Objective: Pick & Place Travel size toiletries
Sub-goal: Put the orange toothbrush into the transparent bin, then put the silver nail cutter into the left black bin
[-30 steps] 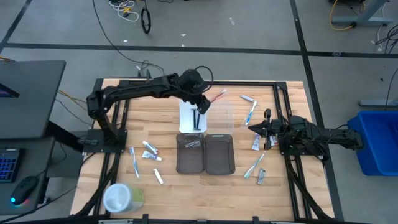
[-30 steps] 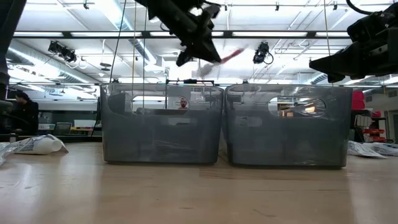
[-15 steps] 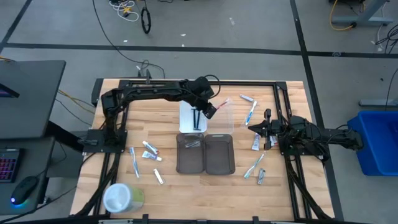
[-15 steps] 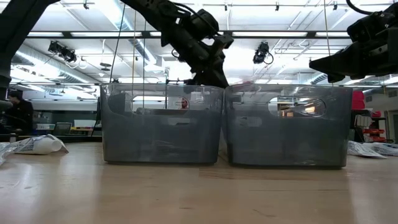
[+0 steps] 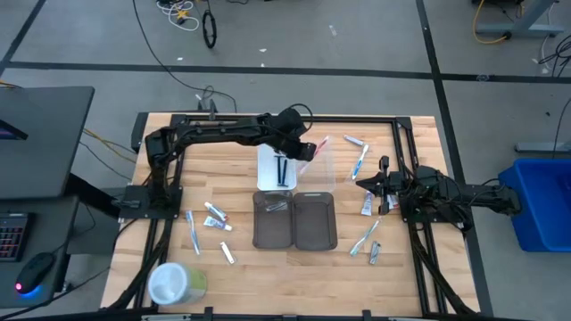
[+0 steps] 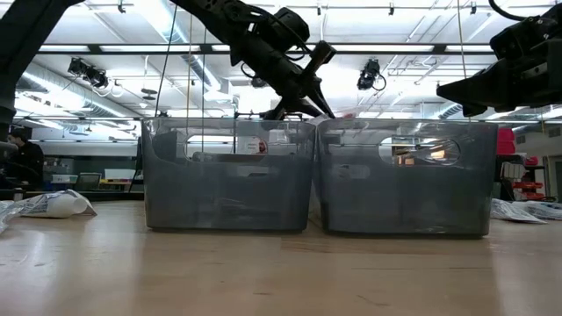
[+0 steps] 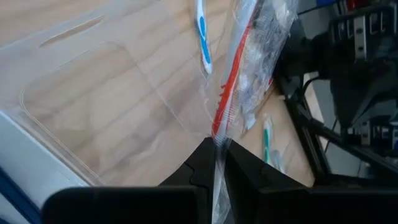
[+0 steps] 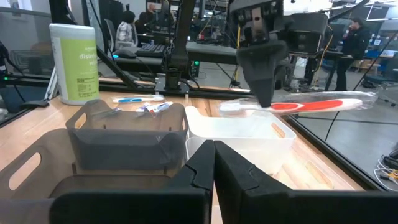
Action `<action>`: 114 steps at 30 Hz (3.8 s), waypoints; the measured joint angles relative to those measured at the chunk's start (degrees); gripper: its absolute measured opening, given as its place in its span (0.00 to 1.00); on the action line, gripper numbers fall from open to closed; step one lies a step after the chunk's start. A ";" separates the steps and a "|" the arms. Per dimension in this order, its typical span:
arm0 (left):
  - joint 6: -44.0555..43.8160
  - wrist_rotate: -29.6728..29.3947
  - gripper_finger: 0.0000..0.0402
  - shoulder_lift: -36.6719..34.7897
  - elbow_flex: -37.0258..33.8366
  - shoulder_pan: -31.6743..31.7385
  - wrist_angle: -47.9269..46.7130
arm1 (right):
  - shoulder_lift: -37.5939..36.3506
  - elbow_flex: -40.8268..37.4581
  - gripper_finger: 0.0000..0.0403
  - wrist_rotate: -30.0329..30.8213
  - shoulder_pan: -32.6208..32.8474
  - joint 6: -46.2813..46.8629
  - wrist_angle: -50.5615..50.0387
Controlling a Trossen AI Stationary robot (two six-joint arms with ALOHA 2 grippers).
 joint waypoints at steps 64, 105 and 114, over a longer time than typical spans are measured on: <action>-15.14 -4.28 0.44 3.82 -0.04 -0.39 1.36 | 0.00 0.00 0.03 -0.01 0.01 0.00 0.00; -7.31 -8.90 0.01 0.01 0.00 -1.23 1.70 | -0.02 0.00 0.03 0.00 0.02 0.02 0.00; 3.21 -16.13 0.02 -7.79 0.00 -3.29 -1.69 | 0.00 0.00 0.03 0.00 0.01 0.01 0.00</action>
